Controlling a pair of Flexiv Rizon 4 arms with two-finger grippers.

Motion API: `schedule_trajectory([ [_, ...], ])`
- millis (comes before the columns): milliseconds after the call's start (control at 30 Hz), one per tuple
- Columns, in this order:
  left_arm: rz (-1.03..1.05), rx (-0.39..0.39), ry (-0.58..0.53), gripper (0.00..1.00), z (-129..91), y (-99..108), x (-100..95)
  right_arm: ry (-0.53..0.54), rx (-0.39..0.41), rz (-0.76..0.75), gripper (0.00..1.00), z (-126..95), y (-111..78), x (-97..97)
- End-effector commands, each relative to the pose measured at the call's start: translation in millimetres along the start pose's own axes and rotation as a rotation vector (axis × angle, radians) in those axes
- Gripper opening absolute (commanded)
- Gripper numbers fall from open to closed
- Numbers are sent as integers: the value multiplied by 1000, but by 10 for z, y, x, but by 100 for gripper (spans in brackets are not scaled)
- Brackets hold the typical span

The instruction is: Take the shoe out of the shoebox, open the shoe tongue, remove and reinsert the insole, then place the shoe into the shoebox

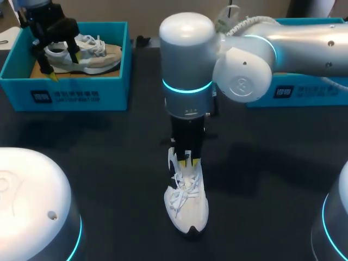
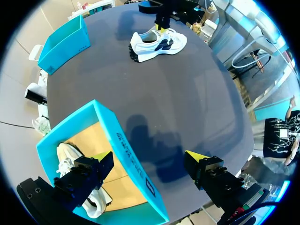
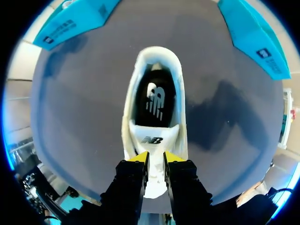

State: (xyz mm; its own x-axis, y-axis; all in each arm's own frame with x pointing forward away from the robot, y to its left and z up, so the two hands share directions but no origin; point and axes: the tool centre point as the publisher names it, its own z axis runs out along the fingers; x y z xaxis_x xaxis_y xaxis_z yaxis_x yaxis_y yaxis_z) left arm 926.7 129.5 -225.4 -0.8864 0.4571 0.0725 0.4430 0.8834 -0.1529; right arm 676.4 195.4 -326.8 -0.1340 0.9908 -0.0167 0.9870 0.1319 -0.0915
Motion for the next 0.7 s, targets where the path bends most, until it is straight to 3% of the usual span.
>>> schedule_trajectory([
  [33,1,-1,0,100,0,4,3,-26,-3,-28,20,-11,64,59],
  [333,1,-1,0,100,0,4,3,6,4,-80,22,138,265,-68],
  [533,1,-1,0,100,0,4,3,-68,-18,-134,23,-223,195,-114],
  [700,1,-1,0,100,0,4,3,-135,-50,-287,36,-518,205,-189],
])
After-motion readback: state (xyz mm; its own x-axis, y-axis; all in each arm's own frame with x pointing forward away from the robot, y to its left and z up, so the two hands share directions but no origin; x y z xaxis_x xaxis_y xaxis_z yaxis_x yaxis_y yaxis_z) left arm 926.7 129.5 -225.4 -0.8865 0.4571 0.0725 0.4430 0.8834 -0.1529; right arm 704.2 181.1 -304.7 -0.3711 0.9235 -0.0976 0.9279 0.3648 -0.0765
